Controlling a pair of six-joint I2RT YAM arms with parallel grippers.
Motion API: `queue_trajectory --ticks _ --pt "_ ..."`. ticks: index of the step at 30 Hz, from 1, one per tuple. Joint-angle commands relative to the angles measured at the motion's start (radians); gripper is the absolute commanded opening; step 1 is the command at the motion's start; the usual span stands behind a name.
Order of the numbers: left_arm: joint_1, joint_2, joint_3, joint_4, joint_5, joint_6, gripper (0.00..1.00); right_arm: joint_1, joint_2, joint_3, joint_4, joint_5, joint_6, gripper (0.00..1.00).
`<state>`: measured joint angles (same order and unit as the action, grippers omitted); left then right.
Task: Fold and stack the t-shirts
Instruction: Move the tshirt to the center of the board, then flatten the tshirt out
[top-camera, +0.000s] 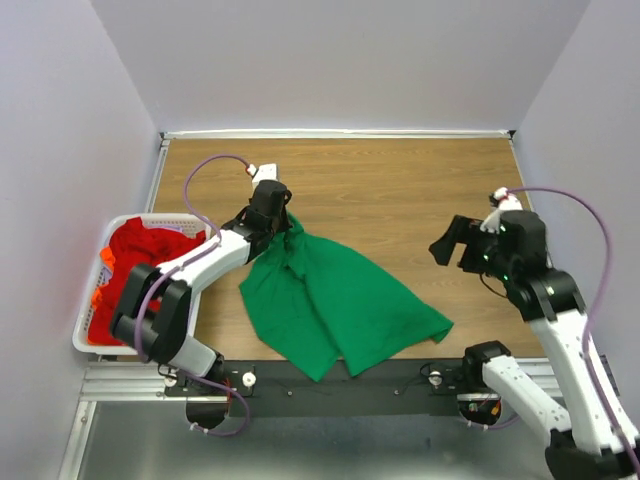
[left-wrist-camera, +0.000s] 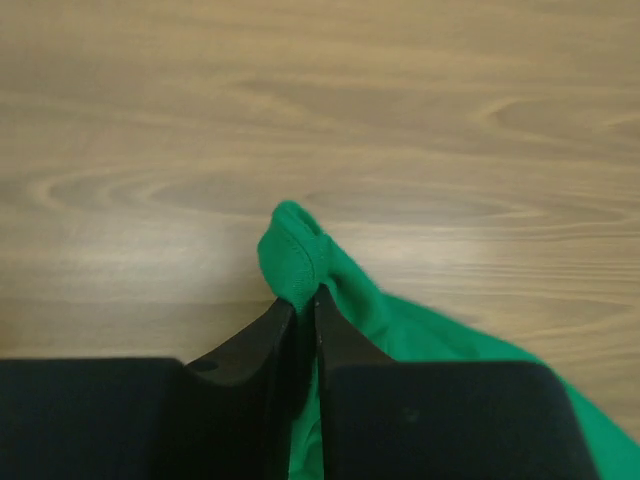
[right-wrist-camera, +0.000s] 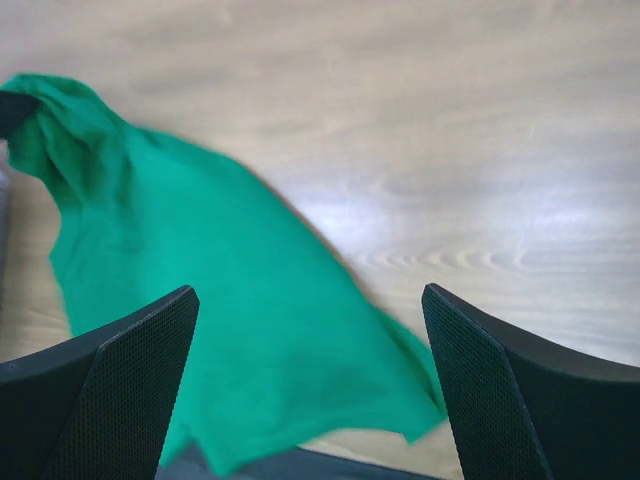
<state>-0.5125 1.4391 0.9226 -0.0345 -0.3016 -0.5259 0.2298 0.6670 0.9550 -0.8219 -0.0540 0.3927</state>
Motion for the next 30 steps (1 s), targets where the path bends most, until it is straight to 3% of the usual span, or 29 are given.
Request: queue_trajectory --ticks 1,2,3,6,8,12,16,22,25,30 --pt "0.048 0.036 0.044 0.065 0.012 -0.003 0.25 0.006 0.174 -0.032 0.041 -0.034 0.024 1.0" --pt "0.051 0.044 0.061 0.052 -0.004 0.004 0.31 0.006 0.202 -0.033 0.05 -0.032 0.029 1.0" --pt "0.052 0.052 0.097 0.036 -0.022 0.01 0.49 0.006 0.235 -0.039 0.061 -0.047 0.026 1.0" --pt "0.057 0.066 0.166 -0.045 -0.093 0.05 0.75 0.008 0.342 -0.055 0.102 -0.098 0.014 1.0" --pt "0.057 0.052 0.188 -0.1 -0.125 0.067 0.8 0.023 0.416 -0.061 0.128 -0.148 0.015 0.98" --pt "0.058 -0.032 0.133 -0.142 -0.145 0.07 0.8 0.213 0.527 -0.038 0.142 -0.048 0.043 0.91" --pt "0.06 -0.098 0.024 -0.179 -0.102 0.011 0.8 0.404 0.647 -0.012 0.176 0.031 0.089 0.91" --pt "0.065 -0.18 -0.151 -0.223 -0.03 -0.118 0.66 0.693 0.856 0.103 0.198 0.08 0.074 0.86" --pt "0.063 -0.18 -0.206 -0.232 0.001 -0.189 0.54 0.77 0.904 0.143 0.202 0.059 0.046 0.82" --pt "0.06 -0.158 -0.244 -0.262 0.071 -0.244 0.51 0.838 0.936 0.136 0.205 -0.026 0.011 0.76"
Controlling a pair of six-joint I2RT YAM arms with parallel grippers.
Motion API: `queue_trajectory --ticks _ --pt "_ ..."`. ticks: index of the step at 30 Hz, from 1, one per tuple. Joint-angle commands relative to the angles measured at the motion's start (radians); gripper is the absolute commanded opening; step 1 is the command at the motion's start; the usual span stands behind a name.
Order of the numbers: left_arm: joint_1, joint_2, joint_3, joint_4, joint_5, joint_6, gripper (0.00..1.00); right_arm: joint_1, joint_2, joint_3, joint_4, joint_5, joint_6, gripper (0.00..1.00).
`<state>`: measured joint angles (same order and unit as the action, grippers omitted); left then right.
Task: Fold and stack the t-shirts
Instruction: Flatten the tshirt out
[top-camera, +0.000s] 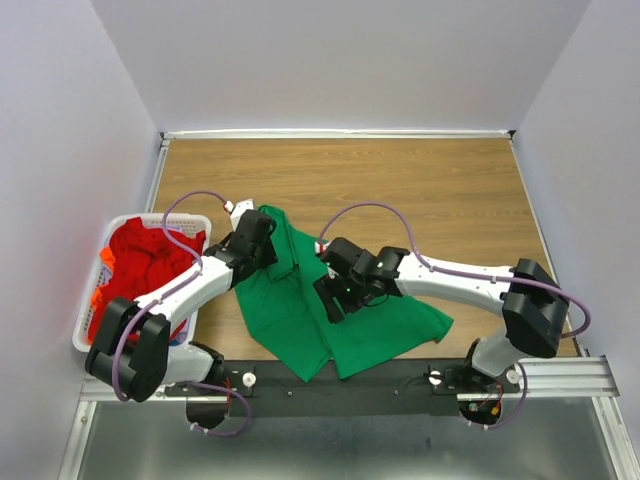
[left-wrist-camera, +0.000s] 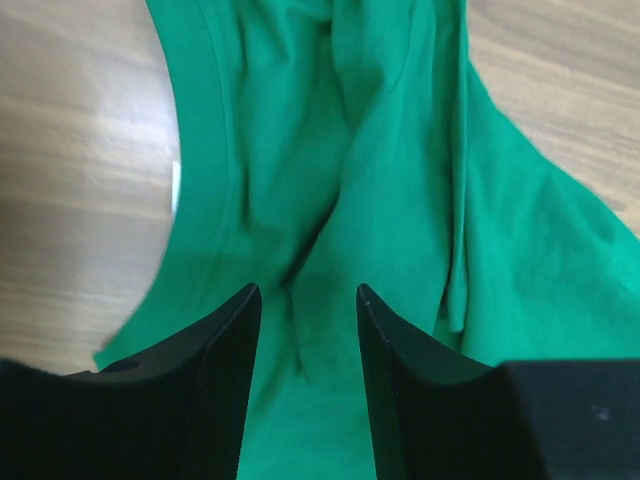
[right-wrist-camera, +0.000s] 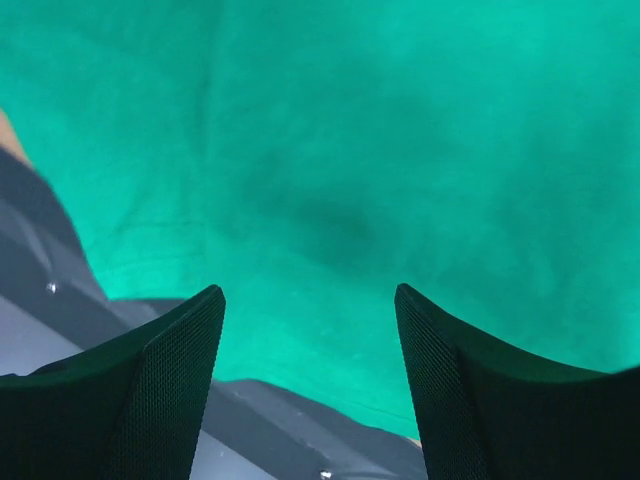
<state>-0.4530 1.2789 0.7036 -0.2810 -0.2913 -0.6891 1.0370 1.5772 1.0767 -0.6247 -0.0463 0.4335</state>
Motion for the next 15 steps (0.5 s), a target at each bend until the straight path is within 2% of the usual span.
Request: queue_trajectory --ticks 1,8,11,15 --pt "-0.001 0.011 -0.029 -0.018 0.058 -0.084 0.51 0.043 0.043 0.012 0.003 -0.044 -0.042 0.75" --pt "-0.001 0.06 -0.069 -0.026 0.089 -0.101 0.48 0.049 0.067 -0.026 0.005 -0.023 -0.013 0.73" --pt "-0.001 0.083 -0.073 -0.011 0.08 -0.081 0.48 0.047 0.084 -0.055 0.003 0.075 0.027 0.7" --pt "0.0 0.12 -0.059 0.016 0.078 -0.07 0.48 -0.023 0.116 -0.09 0.008 0.103 0.024 0.68"
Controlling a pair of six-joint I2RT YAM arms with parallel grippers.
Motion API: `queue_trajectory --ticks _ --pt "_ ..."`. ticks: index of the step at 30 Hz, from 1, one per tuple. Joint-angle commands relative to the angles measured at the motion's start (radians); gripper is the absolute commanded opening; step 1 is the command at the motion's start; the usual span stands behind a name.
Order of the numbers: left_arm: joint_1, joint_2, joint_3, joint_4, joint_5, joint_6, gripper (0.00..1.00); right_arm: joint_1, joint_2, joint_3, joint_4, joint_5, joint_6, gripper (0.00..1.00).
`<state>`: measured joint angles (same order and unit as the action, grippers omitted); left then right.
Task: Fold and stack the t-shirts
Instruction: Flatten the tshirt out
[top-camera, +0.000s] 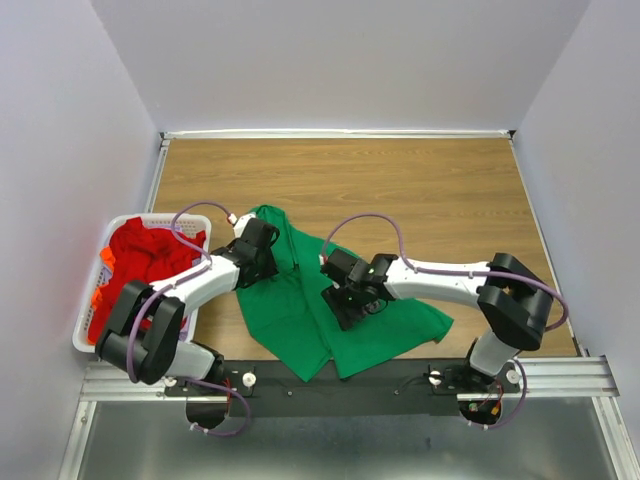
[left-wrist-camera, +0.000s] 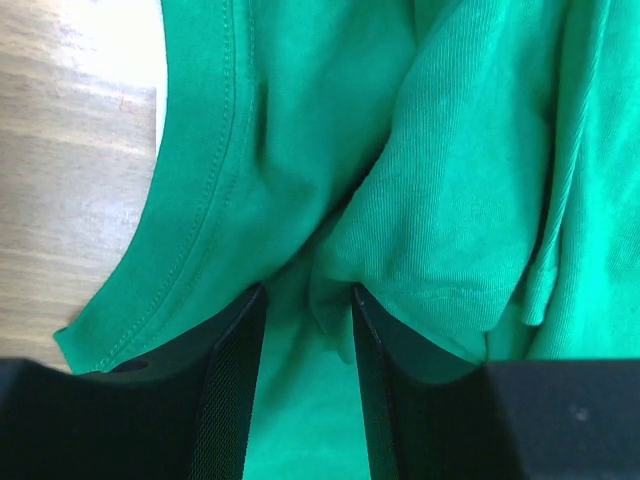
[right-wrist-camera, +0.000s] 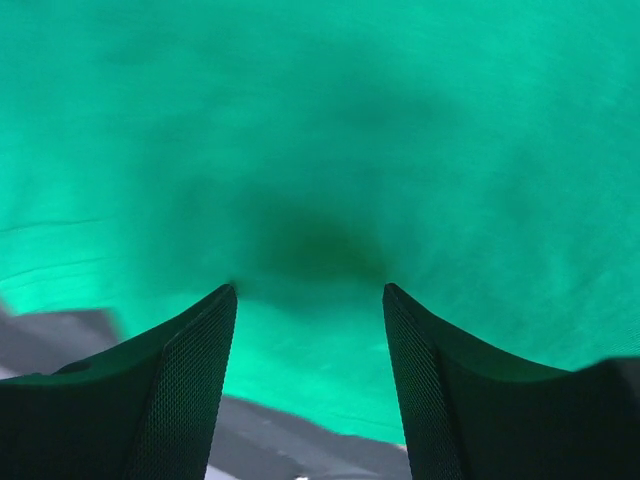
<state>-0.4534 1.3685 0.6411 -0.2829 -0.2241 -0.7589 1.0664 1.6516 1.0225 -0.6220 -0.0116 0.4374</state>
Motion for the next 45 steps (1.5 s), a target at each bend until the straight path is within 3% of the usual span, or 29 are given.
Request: queue_trajectory --ticks 1,9,13,17,23,30,37,45 --pt "0.001 0.049 0.003 0.027 0.015 0.0 0.48 -0.083 0.048 -0.038 0.007 0.076 0.015 0.67" --pt "0.016 0.151 0.045 0.102 0.006 0.019 0.48 -0.281 0.085 -0.068 0.087 0.084 -0.042 0.65" --pt "0.047 0.257 0.149 0.122 -0.018 0.064 0.48 -0.371 0.14 -0.021 0.107 0.128 -0.058 0.65" --pt "0.061 0.342 0.282 0.097 -0.058 0.133 0.48 -0.384 0.146 0.053 0.097 0.121 -0.075 0.66" --pt "0.058 0.307 0.368 0.038 -0.103 0.162 0.55 -0.326 0.022 0.018 0.039 0.073 -0.068 0.7" --pt "-0.036 0.121 0.221 -0.047 -0.095 0.125 0.61 -0.217 -0.091 -0.036 -0.064 0.102 -0.017 0.7" --pt "-0.11 0.138 0.15 -0.05 -0.024 0.09 0.61 -0.131 -0.024 -0.019 -0.07 0.091 0.012 0.66" --pt "-0.122 0.184 0.141 -0.062 -0.009 0.101 0.6 -0.074 0.04 0.01 -0.055 0.111 0.018 0.62"
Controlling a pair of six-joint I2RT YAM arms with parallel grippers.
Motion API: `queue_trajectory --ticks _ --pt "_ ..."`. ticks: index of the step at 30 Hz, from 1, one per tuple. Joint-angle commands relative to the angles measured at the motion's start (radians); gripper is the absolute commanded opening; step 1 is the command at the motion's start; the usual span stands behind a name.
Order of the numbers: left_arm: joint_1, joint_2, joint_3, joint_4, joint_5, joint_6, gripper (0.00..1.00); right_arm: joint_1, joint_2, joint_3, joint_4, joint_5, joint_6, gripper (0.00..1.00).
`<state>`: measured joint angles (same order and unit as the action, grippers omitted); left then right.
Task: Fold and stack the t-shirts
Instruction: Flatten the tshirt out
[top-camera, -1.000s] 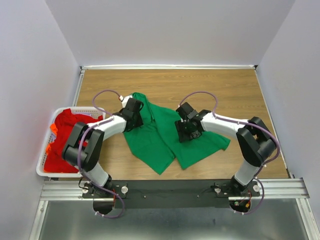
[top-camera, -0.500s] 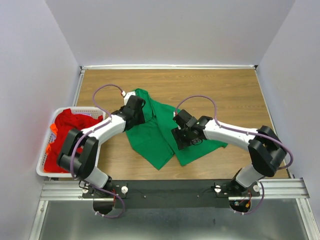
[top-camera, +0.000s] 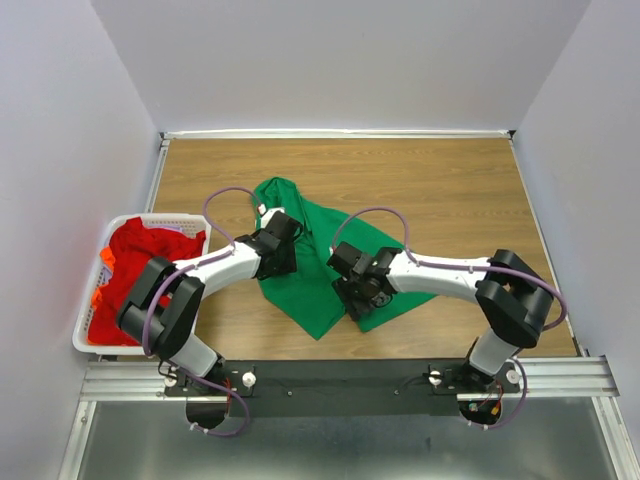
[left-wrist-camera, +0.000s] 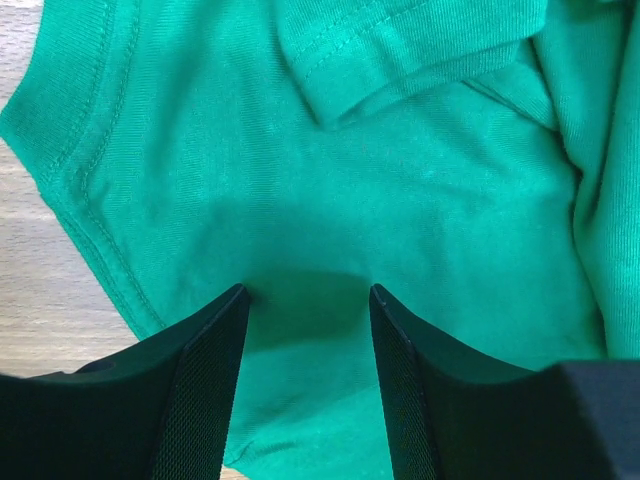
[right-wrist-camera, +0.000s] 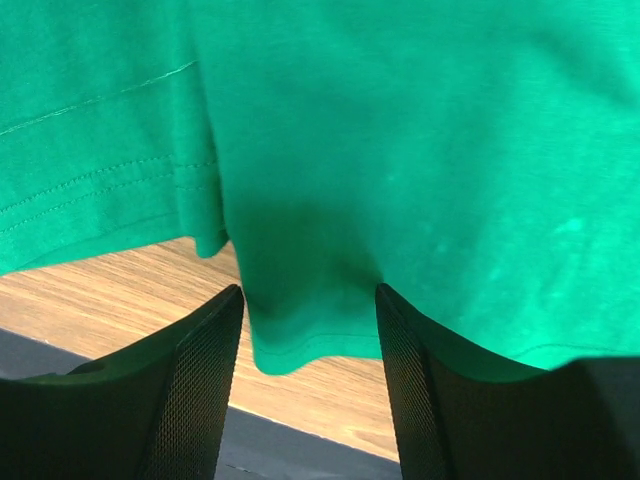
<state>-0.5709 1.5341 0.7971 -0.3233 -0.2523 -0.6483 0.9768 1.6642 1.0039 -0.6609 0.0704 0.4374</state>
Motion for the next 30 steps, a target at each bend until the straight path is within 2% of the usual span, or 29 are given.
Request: queue_trajectory --ticks 1,4,5,7,8,10,11,14,19,22,30 --pt "-0.004 0.024 -0.022 -0.025 0.024 -0.008 0.6 0.019 0.032 0.029 -0.016 0.032 0.018 0.61" --pt "-0.003 0.038 -0.032 -0.031 0.039 0.003 0.6 0.019 0.048 0.019 -0.017 0.043 0.018 0.55" --pt "-0.003 0.04 -0.035 -0.033 0.05 0.006 0.6 0.019 0.046 0.018 -0.019 0.072 0.026 0.47" --pt "-0.003 0.038 -0.044 -0.034 0.056 0.01 0.6 0.019 0.028 0.021 -0.025 0.12 0.032 0.4" --pt "-0.003 0.037 -0.047 -0.04 0.056 0.012 0.6 0.017 0.02 0.027 -0.045 0.188 0.029 0.29" --pt "-0.003 0.032 -0.056 -0.04 0.054 0.013 0.6 0.008 0.002 0.047 -0.068 0.258 0.017 0.2" --pt "-0.003 0.031 -0.056 -0.042 0.053 0.018 0.6 -0.018 -0.004 0.073 -0.091 0.314 0.012 0.12" --pt "-0.004 0.031 -0.059 -0.045 0.056 0.024 0.6 -0.114 -0.02 0.113 -0.109 0.434 -0.022 0.01" --pt "-0.003 0.024 -0.073 -0.045 0.061 0.044 0.59 -0.355 0.018 0.263 -0.106 0.558 -0.08 0.0" --pt "-0.001 0.014 -0.084 -0.042 0.068 0.056 0.6 -0.502 0.107 0.395 -0.083 0.663 -0.132 0.0" --pt "-0.001 -0.018 -0.099 -0.042 0.067 0.079 0.59 -0.751 0.343 0.668 0.056 0.634 -0.246 0.01"
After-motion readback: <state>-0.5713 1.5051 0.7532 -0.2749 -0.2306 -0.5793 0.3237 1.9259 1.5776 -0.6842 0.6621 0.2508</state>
